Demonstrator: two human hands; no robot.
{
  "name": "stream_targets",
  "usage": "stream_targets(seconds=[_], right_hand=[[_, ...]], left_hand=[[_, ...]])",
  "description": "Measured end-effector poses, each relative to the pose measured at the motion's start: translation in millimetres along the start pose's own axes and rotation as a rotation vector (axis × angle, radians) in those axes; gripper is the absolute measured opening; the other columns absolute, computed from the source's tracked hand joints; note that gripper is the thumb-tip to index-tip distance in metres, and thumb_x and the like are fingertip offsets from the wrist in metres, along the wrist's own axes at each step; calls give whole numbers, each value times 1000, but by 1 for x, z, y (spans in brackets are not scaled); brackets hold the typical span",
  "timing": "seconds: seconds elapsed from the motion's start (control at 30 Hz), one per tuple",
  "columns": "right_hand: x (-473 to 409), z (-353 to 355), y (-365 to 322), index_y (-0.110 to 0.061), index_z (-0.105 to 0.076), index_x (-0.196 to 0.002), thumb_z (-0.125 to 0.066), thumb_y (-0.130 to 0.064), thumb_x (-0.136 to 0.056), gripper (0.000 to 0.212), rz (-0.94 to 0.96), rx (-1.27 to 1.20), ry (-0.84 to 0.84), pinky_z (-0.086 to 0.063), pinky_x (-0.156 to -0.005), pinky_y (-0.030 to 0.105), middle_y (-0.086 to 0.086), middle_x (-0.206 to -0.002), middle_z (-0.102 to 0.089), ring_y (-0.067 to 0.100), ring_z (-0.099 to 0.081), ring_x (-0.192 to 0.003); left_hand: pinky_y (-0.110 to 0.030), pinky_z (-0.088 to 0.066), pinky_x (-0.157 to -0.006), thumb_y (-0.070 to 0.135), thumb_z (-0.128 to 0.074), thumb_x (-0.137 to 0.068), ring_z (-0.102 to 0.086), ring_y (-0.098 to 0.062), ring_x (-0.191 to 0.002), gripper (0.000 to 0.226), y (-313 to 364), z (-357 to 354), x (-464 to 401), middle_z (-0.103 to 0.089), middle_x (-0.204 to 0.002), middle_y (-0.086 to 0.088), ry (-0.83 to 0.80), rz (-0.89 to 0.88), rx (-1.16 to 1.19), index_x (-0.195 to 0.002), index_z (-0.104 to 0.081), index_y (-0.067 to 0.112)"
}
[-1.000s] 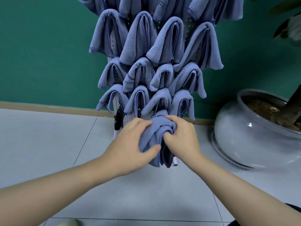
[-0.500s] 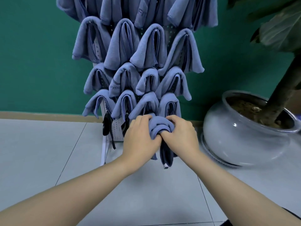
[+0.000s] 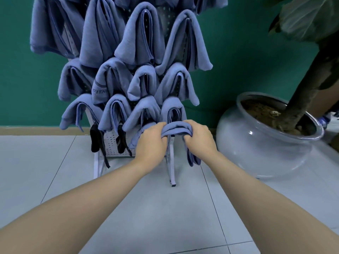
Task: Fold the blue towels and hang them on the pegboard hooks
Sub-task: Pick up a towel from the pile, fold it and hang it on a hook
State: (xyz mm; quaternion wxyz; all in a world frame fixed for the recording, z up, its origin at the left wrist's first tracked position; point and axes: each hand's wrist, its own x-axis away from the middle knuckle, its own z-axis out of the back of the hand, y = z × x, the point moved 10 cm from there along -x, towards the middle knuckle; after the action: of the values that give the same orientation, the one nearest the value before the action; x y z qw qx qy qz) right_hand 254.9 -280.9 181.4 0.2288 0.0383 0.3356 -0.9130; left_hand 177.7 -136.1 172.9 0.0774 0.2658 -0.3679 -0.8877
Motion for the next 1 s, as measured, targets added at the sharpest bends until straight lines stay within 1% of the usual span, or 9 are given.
stream_targets(seconds=[0.07, 0.13, 0.2, 0.33, 0.5, 0.67, 0.8, 0.93, 1.0], right_hand=[[-17, -7, 14, -22, -69, -119, -51, -1, -86, 43, -12, -67, 9, -49, -67, 34, -1, -93, -69, 21, -61, -79], [-33, -16, 28, -21, -69, -117, -49, 1, -85, 43, -29, -112, 19, -47, -63, 31, -3, -90, -67, 15, -59, -74], [-47, -26, 40, -22, -69, -117, -48, 1, -86, 44, -39, -142, 25, -48, -63, 30, -5, -89, -66, 11, -60, -75], [-72, -46, 64, -20, -68, -112, -49, -1, -87, 37, -49, -158, 35, -54, -71, 38, 1, -94, -68, 22, -63, -82], [-95, -74, 89, -14, -55, -89, -50, -5, -89, 11, -93, -122, 34, -42, -63, 36, 9, -89, -62, 28, -56, -78], [-108, -92, 104, -14, -51, -87, -50, -4, -93, 12, -126, -158, 66, -34, -57, 27, -3, -78, -52, 17, -49, -72], [-116, -104, 112, -9, -52, -85, -50, -4, -92, 9, -154, -146, 72, -36, -65, 32, 7, -82, -56, 27, -52, -77], [-119, -112, 118, -10, -51, -83, -49, -1, -91, 12, -186, -131, 60, -37, -68, 34, 12, -87, -55, 29, -47, -82], [-119, -118, 122, -13, -53, -81, -49, -1, -90, 15, -172, -155, 63, -38, -66, 33, 13, -88, -62, 32, -54, -80]], left_hand=[[-48, -53, -72, 2, -53, -95, -62, -25, -78, 19, -8, -15, -11, -68, -87, -6, 32, 35, 20, -105, -67, 10], [-37, -52, -71, 4, -54, -96, -62, -23, -76, 15, -18, -27, -21, -67, -85, -6, 71, 84, 50, -104, -67, 9], [-25, -46, -62, 4, -54, -98, -58, -16, -68, 14, -28, -40, -31, -66, -81, -6, 88, 129, 69, -102, -67, 8], [-32, -48, -58, 6, -53, -100, -59, -10, -64, 12, -49, -61, -48, -64, -77, -5, 98, 183, 88, -102, -65, 10], [-34, -35, -55, 7, -53, -98, -49, -20, -62, 10, -70, -82, -68, -51, -68, 1, 64, 153, -6, -88, -56, 9], [-35, -32, -51, 6, -52, -96, -41, -16, -58, 18, -90, -98, -77, -45, -67, 1, 59, 208, -20, -80, -47, 10], [-30, -23, -50, 5, -52, -96, -41, -17, -60, 18, -101, -108, -77, -46, -67, 2, 64, 230, 0, -79, -48, 10], [-26, -28, -53, 1, -49, -93, -44, -16, -60, 15, -112, -118, -75, -50, -67, 1, 53, 246, 16, -79, -51, 8], [-36, -40, -62, 0, -47, -90, -52, -26, -69, 12, -117, -124, -74, -58, -75, -5, 48, 239, 17, -84, -56, 6]])
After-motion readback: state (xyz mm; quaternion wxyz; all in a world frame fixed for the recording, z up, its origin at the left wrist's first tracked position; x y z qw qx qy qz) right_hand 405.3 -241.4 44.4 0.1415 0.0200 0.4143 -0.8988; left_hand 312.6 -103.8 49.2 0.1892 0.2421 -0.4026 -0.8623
